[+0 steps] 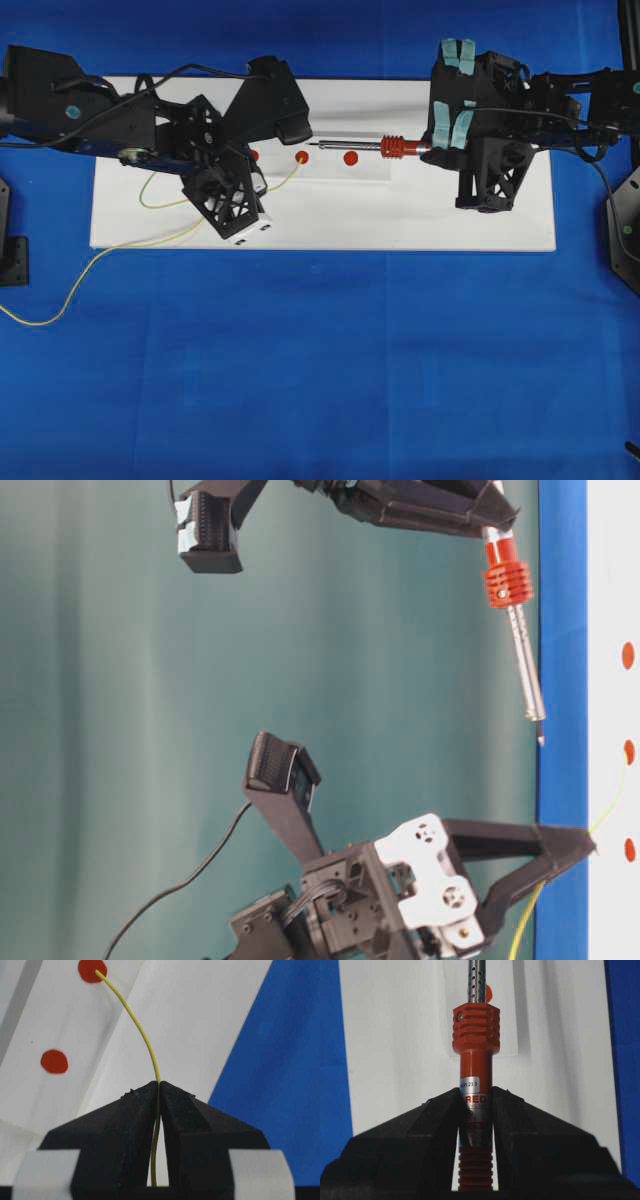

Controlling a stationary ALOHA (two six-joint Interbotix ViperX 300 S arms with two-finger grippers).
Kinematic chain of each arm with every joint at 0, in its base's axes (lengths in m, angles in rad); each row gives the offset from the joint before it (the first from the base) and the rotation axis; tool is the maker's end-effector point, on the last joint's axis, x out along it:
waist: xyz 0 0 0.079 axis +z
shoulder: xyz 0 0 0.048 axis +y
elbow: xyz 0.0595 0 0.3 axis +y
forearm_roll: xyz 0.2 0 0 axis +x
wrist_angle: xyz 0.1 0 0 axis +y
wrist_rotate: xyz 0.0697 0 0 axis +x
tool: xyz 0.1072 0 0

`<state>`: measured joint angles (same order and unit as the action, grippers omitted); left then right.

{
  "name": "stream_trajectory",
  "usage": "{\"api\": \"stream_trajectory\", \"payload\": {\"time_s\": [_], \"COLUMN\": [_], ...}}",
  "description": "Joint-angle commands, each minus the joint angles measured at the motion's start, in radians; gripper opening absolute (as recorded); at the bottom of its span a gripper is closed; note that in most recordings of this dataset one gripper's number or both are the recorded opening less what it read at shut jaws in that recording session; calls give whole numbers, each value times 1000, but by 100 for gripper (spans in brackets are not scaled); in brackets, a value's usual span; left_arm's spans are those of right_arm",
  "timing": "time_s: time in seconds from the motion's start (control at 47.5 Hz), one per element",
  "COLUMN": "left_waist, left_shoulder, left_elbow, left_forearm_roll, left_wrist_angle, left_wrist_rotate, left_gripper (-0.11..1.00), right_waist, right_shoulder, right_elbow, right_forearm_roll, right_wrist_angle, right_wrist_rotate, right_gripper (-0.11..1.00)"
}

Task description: Touch the tip of the soldering iron to the tip of the solder at the mark.

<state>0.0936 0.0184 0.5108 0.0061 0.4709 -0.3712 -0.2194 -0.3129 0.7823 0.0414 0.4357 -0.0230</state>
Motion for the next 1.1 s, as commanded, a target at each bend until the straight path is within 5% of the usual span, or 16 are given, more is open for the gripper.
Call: {"api": "stream_trajectory", "payload": {"time_s": [0.0, 1.075], "left_waist": [8, 6], "left_shoulder": [-6, -8], "left_elbow": [-17, 3], "left_forearm_roll": [0, 0], "left_wrist_angle": [-18, 6], "left_wrist_rotate": [-3, -8], "left_gripper": [3, 3], "right_waist": [-2, -3], "right_shoulder": [-17, 163], "right_elbow": [-5, -60], "right_forearm_roll": [-2, -2], "right_wrist_angle": [-8, -40], "right_wrist_rotate": [0, 3], "right_gripper": [7, 7]}}
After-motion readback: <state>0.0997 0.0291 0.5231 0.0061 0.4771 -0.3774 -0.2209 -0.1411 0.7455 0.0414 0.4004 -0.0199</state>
